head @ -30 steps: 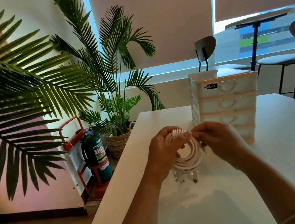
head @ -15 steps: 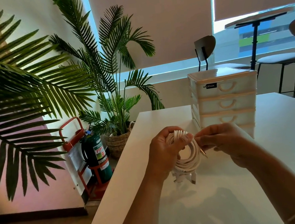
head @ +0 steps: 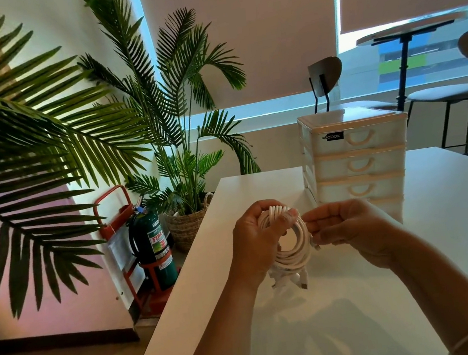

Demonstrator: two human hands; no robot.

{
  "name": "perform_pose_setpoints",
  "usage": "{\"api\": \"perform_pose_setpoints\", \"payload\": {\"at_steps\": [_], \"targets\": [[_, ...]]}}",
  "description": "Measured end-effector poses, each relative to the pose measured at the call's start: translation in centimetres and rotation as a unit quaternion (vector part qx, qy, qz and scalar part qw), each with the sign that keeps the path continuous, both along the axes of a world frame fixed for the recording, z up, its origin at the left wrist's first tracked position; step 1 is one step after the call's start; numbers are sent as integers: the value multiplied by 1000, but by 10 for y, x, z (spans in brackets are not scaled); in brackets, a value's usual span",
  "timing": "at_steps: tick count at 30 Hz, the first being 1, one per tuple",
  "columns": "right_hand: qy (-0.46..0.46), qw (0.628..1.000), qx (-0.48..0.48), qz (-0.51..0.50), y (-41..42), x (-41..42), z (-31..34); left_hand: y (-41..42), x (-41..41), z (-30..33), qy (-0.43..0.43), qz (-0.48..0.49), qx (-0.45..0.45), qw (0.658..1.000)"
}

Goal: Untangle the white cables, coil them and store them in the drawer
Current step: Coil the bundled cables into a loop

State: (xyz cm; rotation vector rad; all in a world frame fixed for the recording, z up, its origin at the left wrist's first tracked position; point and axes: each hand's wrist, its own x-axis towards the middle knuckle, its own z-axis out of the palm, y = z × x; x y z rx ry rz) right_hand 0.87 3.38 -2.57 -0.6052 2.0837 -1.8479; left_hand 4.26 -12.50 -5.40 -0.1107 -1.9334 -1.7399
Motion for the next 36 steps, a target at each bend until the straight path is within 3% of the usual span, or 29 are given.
{"api": "perform_pose_setpoints", "payload": {"at_steps": [7,16,22,36], "targets": [[10,998,-49,-28,-15,-3,-8,-5,-3,-1,3,22,4,1000],[-14,997,-55,-46,-17,-9,-12,-5,1,2,1,-39,33,999],[-1,999,8,49,-4,-13,-15,-7,0,0,-9,-90,28,995],[-6,986,-91,140,-8,-20,-32,-11,-1,1,-6,-128,57,990]]}}
